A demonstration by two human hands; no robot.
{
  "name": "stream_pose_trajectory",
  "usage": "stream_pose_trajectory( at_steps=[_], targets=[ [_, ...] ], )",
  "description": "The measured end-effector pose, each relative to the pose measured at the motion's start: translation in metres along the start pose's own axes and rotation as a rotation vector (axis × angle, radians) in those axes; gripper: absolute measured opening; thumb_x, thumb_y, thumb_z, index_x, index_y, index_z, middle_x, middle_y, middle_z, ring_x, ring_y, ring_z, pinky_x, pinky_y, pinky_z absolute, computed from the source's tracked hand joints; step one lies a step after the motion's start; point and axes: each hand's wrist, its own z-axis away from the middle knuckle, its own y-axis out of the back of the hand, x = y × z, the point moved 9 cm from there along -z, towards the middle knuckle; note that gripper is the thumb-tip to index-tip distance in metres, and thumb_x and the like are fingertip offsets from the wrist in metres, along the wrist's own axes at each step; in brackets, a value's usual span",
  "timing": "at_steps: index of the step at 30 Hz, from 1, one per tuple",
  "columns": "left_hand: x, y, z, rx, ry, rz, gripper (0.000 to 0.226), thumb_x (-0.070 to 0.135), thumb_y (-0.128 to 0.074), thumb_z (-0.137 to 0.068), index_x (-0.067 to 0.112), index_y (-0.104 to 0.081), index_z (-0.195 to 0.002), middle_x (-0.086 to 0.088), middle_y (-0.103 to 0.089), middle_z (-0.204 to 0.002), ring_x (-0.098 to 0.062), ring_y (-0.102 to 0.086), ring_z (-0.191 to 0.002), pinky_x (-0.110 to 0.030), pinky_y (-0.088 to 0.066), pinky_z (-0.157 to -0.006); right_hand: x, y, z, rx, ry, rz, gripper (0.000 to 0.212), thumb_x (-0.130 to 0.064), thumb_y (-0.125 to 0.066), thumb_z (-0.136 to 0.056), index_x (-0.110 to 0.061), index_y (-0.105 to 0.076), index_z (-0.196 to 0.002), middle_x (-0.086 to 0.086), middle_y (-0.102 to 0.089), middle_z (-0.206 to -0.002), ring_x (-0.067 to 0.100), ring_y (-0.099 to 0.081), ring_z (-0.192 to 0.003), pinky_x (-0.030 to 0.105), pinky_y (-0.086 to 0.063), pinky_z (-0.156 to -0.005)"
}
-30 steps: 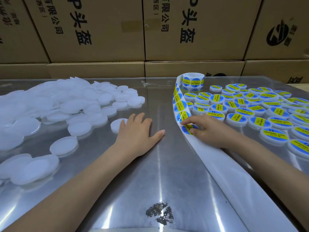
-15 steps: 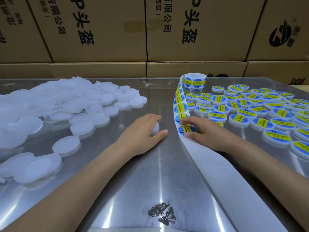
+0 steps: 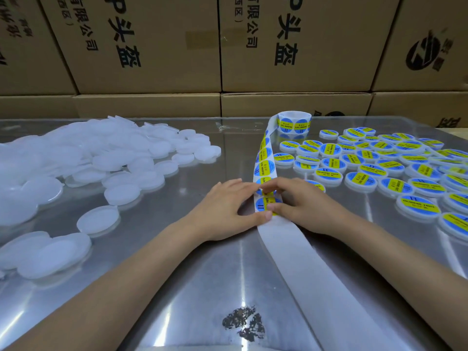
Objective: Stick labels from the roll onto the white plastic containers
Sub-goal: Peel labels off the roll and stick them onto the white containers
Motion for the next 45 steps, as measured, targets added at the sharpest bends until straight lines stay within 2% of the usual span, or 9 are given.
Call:
stream_pose_trajectory(
  at_steps=[8, 16, 19, 25, 28, 30, 33, 37, 45],
  targets=[
    [-0.003, 0.002, 0.0, 0.034, 0.043, 0.058, 0.075, 0.067, -0.045, -0.073, 0.029, -0.042, -0.137, 0.006, -0.056, -0.12, -0.012, -0.043, -0.117, -0.03, -0.032, -0.101, 0.01, -0.005, -0.003, -0.027, -0.068, 0.109, 0.046, -0.035, -0.059, -0.09, -0.028, -0.046, -0.134, 0.004, -0.058, -0.116, 0.017, -0.048, -0.112, 0.032, -0.04, -0.092],
    [-0.004, 0.005, -0.002, 0.083, 0.038, 0.081, 0.047, 0.059, -0.059, -0.081, 0.031, -0.057, -0.119, 0.005, -0.056, -0.108, -0.013, -0.049, -0.105, -0.034, -0.037, -0.096, -0.001, 0.008, -0.001, 0.089, -0.018, 0.147, 0.029, -0.036, -0.066, -0.084, -0.03, -0.057, -0.11, 0.0, -0.066, -0.101, 0.015, -0.053, -0.104, 0.037, -0.043, -0.084],
    [-0.005, 0.003, -0.002, 0.059, 0.04, 0.058, 0.058, 0.069, -0.049, -0.074, 0.033, -0.056, -0.12, 0.009, -0.056, -0.114, -0.01, -0.047, -0.11, -0.035, -0.037, -0.099, -0.01, 0.015, 0.0, 0.141, 0.036, 0.122, 0.018, -0.035, -0.066, -0.084, -0.025, -0.062, -0.099, -0.002, -0.068, -0.097, 0.017, -0.056, -0.101, 0.04, -0.044, -0.086],
    [0.0, 0.001, 0.0, 0.011, 0.009, 0.035, 0.069, 0.069, -0.019, -0.084, 0.025, -0.06, -0.118, 0.009, -0.057, -0.121, -0.011, -0.046, -0.116, -0.039, -0.035, -0.102, -0.002, 0.048, 0.008, 0.407, -0.141, -0.528, 0.056, -0.052, -0.043, -0.088, -0.006, -0.068, -0.07, 0.002, -0.059, -0.062, 0.005, -0.05, -0.061, 0.014, -0.039, -0.062],
    [-0.002, 0.006, 0.002, 0.057, 0.003, 0.202, 0.06, 0.064, -0.024, -0.092, 0.025, -0.053, -0.128, 0.009, -0.05, -0.136, -0.009, -0.04, -0.127, -0.025, -0.025, -0.109, 0.006, 0.054, 0.009, 0.438, -0.208, -0.7, 0.054, -0.043, -0.042, -0.095, -0.02, -0.056, -0.048, -0.004, -0.072, -0.078, 0.01, -0.059, -0.083, 0.016, -0.042, -0.072],
    [-0.008, 0.013, 0.004, 0.125, 0.047, 0.138, 0.06, 0.058, -0.042, -0.091, 0.025, -0.038, -0.141, 0.009, -0.034, -0.15, -0.006, -0.027, -0.137, -0.014, -0.016, -0.108, 0.009, 0.054, 0.009, 0.422, -0.243, -0.746, 0.044, -0.038, -0.045, -0.096, -0.023, -0.07, -0.062, 0.007, -0.07, -0.09, 0.017, -0.055, -0.084, 0.025, -0.042, -0.074],
    [-0.028, 0.022, 0.006, 0.185, 0.226, -0.021, 0.08, 0.062, -0.059, -0.079, 0.023, -0.033, -0.144, 0.006, -0.033, -0.15, -0.014, -0.028, -0.138, -0.026, -0.023, -0.109, 0.011, 0.049, 0.01, 0.391, -0.272, -0.826, 0.02, -0.027, -0.056, -0.092, -0.011, -0.067, -0.085, 0.005, -0.06, -0.082, 0.017, -0.051, -0.08, 0.028, -0.043, -0.077],
    [-0.044, 0.026, 0.011, 0.18, 0.386, -0.06, 0.055, 0.07, -0.057, -0.07, 0.023, -0.063, -0.097, 0.001, -0.058, -0.107, -0.022, -0.051, -0.108, -0.034, -0.045, -0.083, 0.014, 0.042, 0.009, 0.353, -0.304, -0.867, 0.007, -0.022, -0.065, -0.085, -0.024, -0.071, -0.083, -0.018, -0.069, -0.081, -0.003, -0.061, -0.081, 0.03, -0.048, -0.09],
    [0.001, 0.056, 0.015, 0.496, 0.008, 0.031, 0.056, 0.046, -0.079, -0.068, 0.018, -0.063, -0.113, 0.003, -0.062, -0.103, -0.015, -0.055, -0.096, -0.028, -0.04, -0.081, 0.016, 0.011, 0.009, 0.16, -0.43, -1.085, 0.009, -0.026, -0.066, -0.083, -0.02, -0.073, -0.085, -0.005, -0.072, -0.101, 0.008, -0.063, -0.102, 0.027, -0.05, -0.087]
  ],
)
